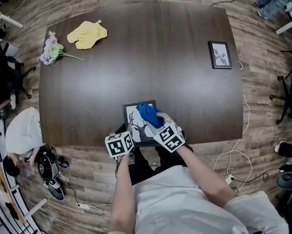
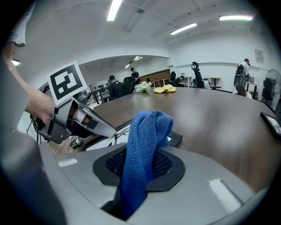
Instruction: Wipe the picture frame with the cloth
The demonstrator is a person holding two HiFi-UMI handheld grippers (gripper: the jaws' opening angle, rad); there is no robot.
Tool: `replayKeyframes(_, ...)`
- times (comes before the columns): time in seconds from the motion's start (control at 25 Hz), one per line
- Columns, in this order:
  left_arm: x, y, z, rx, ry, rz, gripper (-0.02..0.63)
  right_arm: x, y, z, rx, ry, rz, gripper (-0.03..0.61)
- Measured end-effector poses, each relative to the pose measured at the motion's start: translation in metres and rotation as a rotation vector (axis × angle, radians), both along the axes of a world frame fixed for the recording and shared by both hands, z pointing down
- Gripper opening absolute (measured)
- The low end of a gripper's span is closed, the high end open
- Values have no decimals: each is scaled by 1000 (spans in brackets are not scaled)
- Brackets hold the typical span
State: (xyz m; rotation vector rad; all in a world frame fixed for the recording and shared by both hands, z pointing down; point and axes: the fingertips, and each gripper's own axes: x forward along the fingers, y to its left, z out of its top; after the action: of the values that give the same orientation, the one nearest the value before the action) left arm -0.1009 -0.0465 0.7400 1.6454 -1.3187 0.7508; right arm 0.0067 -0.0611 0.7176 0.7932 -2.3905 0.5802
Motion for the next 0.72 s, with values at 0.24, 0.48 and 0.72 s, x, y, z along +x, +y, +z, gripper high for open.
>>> replayKeyframes(0.24, 0, -1, -9, -7, 4, -16, 129, 4, -1, -7, 26, 27, 1, 83)
replayKeyframes(0.48, 4, -1, -22, 8, -18, 3, 129, 11, -55, -45, 158, 17, 64, 83)
replayKeyframes(0.72, 5, -4, -30, 18, -24, 9, 129, -24, -99, -52, 257, 121, -63, 83)
